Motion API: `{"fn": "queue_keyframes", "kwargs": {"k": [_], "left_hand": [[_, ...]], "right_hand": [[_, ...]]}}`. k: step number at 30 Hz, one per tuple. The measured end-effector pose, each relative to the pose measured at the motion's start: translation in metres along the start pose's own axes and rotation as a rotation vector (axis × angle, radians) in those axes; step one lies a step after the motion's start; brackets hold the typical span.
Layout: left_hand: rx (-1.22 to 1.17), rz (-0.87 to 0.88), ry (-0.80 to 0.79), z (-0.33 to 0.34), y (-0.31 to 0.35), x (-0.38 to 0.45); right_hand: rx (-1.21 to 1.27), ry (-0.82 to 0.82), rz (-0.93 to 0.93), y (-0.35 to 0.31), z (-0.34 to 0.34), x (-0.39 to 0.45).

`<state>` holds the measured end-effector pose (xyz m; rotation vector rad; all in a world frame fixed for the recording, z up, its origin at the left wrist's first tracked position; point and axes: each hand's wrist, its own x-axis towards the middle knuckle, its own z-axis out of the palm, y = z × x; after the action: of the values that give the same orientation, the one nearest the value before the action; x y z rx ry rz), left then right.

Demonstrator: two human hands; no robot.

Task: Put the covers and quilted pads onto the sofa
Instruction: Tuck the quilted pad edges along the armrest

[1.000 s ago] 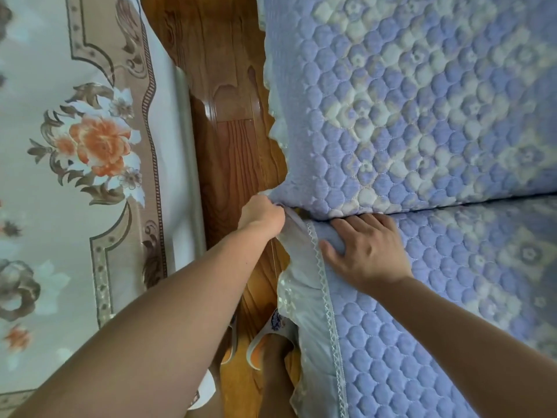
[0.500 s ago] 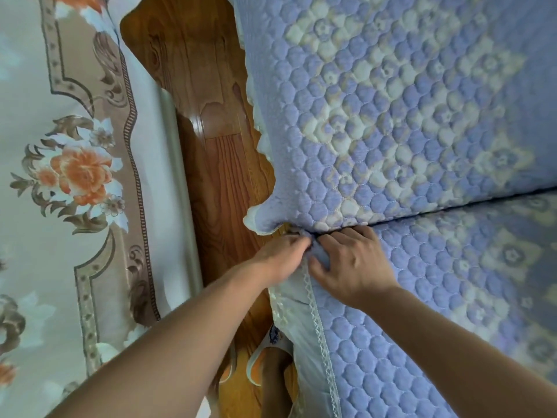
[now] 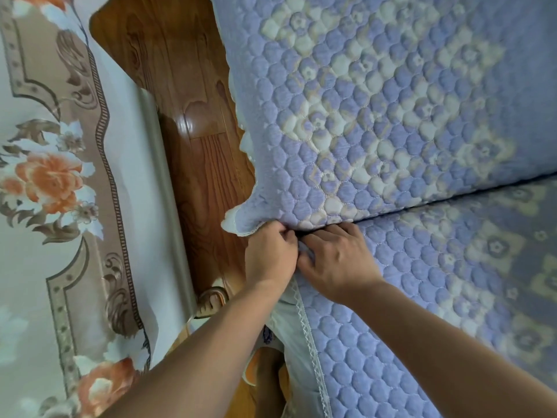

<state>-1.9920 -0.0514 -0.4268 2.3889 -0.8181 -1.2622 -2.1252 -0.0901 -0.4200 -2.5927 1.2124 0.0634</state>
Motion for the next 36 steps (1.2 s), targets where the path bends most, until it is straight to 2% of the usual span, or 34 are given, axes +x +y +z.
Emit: {"fn": "queue_keyframes", "kwargs": {"k": [2, 4, 6, 8, 10, 14, 15, 18, 19, 22, 24, 28, 33, 35, 36], "left_hand": [[0.016, 0.081, -0.216, -0.003, -0.004, 0.012], [-0.033, 0.056, -0.422, -0.007, 0.002, 0.025], [-0.117, -0.014, -0.523, -0.004, 0.006, 0.034], [-0.193, -0.042, -0.513, 0.003, 0.008, 0.034], [-0.318, -0.047, -0.428, 0.008, 0.003, 0.027], [-0.779, -0.295, -0.276, 0.01, -0.009, 0.016], [-0.747, -0.292, -0.225, 0.013, -0.015, 0.012], [-0.361, -0.116, -0.003, 0.017, -0.044, -0.014], [-0.358, -0.056, -0.004, 0.016, -0.05, -0.025], [-0.533, 0.056, -0.154, 0.012, -0.046, -0.039], [-0.423, 0.104, -0.269, 0.009, -0.033, -0.02], [-0.096, 0.065, -0.641, 0.002, -0.005, 0.038], [0.01, -0.003, -0.667, -0.005, 0.007, 0.048], [-0.072, -0.041, -0.647, -0.008, 0.01, 0.041], [-0.194, -0.09, -0.599, -0.007, 0.007, 0.038]], "right_hand": [[0.012, 0.001, 0.005, -0.003, -0.001, 0.001], [0.065, 0.002, -0.018, 0.0, -0.002, 0.0], [0.168, -0.012, -0.057, 0.01, -0.008, -0.005], [0.201, -0.019, -0.061, 0.026, -0.013, -0.012], [0.11, 0.042, 0.017, 0.035, -0.014, -0.02], [0.021, 0.043, 0.12, 0.029, -0.01, -0.021], [0.022, 0.04, 0.118, 0.028, -0.011, -0.021], [0.007, 0.036, 0.125, 0.027, -0.014, -0.02], [0.0, 0.035, 0.132, 0.026, -0.015, -0.02], [-0.011, 0.044, 0.129, 0.025, -0.012, -0.018], [-0.017, 0.048, 0.126, 0.028, -0.008, -0.018], [-0.046, 0.038, 0.13, 0.031, 0.001, -0.013], [-0.085, -0.045, 0.19, 0.024, -0.007, -0.009], [-0.022, 0.025, 0.2, 0.011, -0.015, -0.008], [0.032, 0.048, 0.157, 0.003, -0.018, -0.008]]}}
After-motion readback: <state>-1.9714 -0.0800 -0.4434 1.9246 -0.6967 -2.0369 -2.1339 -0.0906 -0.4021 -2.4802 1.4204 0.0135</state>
